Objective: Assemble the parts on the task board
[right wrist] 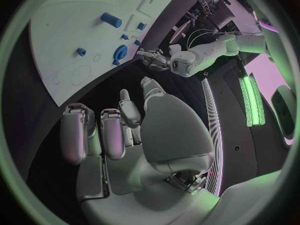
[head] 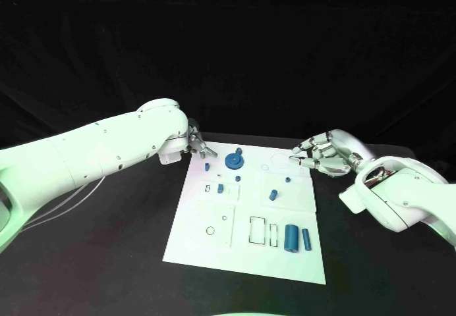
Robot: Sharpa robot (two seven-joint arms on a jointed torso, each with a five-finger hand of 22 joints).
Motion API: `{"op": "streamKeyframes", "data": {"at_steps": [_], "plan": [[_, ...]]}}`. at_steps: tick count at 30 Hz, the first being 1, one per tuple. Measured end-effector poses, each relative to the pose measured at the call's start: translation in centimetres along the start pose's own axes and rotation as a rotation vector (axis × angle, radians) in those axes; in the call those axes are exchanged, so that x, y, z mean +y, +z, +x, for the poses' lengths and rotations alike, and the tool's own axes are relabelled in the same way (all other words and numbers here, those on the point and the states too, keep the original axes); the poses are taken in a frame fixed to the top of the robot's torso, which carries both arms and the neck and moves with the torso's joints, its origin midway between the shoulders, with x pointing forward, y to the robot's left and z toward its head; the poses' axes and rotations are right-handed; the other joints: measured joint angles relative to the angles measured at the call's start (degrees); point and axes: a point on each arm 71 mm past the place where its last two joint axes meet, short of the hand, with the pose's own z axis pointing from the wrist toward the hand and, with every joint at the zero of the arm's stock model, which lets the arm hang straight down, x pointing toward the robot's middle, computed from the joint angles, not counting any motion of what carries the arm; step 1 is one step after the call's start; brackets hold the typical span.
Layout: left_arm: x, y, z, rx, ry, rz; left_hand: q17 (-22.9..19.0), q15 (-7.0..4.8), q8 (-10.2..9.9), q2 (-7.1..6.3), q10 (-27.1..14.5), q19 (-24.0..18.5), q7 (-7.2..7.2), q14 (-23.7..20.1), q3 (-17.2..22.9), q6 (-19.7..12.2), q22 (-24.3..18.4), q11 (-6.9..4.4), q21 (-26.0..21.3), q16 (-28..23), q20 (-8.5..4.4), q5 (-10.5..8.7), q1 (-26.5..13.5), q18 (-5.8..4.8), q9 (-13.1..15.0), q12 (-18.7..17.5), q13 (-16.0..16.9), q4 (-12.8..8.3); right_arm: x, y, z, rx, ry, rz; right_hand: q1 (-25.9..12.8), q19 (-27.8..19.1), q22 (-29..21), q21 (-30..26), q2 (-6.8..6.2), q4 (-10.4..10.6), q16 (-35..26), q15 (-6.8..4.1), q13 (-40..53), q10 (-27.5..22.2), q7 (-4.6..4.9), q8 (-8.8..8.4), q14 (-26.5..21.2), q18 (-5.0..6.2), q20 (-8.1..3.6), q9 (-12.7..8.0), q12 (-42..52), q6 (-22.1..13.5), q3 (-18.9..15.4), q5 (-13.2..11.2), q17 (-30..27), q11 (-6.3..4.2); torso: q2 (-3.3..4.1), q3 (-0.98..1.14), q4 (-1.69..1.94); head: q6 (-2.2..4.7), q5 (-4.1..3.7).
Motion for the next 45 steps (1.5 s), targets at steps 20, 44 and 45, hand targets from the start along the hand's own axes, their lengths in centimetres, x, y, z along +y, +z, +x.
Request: {"op": "streamKeyframes", "data": {"at_steps": [20, 44, 45], "plan": [[0.0, 1.1, 0.8, 0.033, 0.034, -0.024, -0.01, 0.42, -1.39, 0.61, -0.31, -0.21, 0.60, 0.01, -1.37, -0.59, 0.10, 0.31, 0.00, 0.00, 0.21, 0.00, 0.61, 0.00, -1.22, 0.00, -0.20, -0.06, 0.0, 0.0, 0.1, 0.002, 0.001, 0.000, -0.17, 0.00, -0.01, 0.00, 0.17, 0.00, 0.00, 0.00, 0.00, 0.00, 0.00, 0.00, 0.00, 0.00, 0.00, -0.01, 0.00, 0.00, 0.00, 0.35, -0.01, 0.00, 0.04, -0.04, -0.05, -0.35, -0.07], [-0.2, 0.8, 1.3, 0.075, 0.070, -0.013, -0.02, 0.42, -1.60, 0.61, -0.30, -0.21, 0.59, 0.01, -2.08, -0.59, 0.18, 0.30, 0.01, 0.00, 0.21, 0.00, 0.60, 0.01, -1.77, 0.00, -0.04, 0.03, 0.0, 0.1, 0.3, 0.005, 0.002, 0.000, -0.23, 0.00, 0.03, 0.00, 0.23, 0.00, 0.00, 0.00, 0.00, 0.00, 0.00, 0.00, 0.00, 0.00, 0.00, 0.03, 0.00, 0.00, 0.01, 0.35, -0.03, 0.00, -0.01, 0.00, -0.03, -0.44, 0.07], [-0.2, 0.8, 1.3, 0.076, 0.071, -0.013, -0.02, 0.42, -1.60, 0.61, -0.30, -0.21, 0.60, 0.01, -2.08, -0.59, 0.18, 0.31, 0.01, 0.00, 0.21, 0.00, 0.60, 0.00, -1.83, 0.00, -0.04, 0.03, 0.0, 0.1, 0.3, 0.005, 0.002, 0.000, -0.23, 0.00, 0.03, 0.00, 0.23, 0.00, 0.00, 0.00, 0.00, 0.00, 0.00, 0.00, 0.00, 0.00, 0.00, 0.03, 0.00, 0.00, 0.01, 0.35, -0.03, 0.00, -0.01, 0.00, -0.04, -0.45, 0.07]]}}
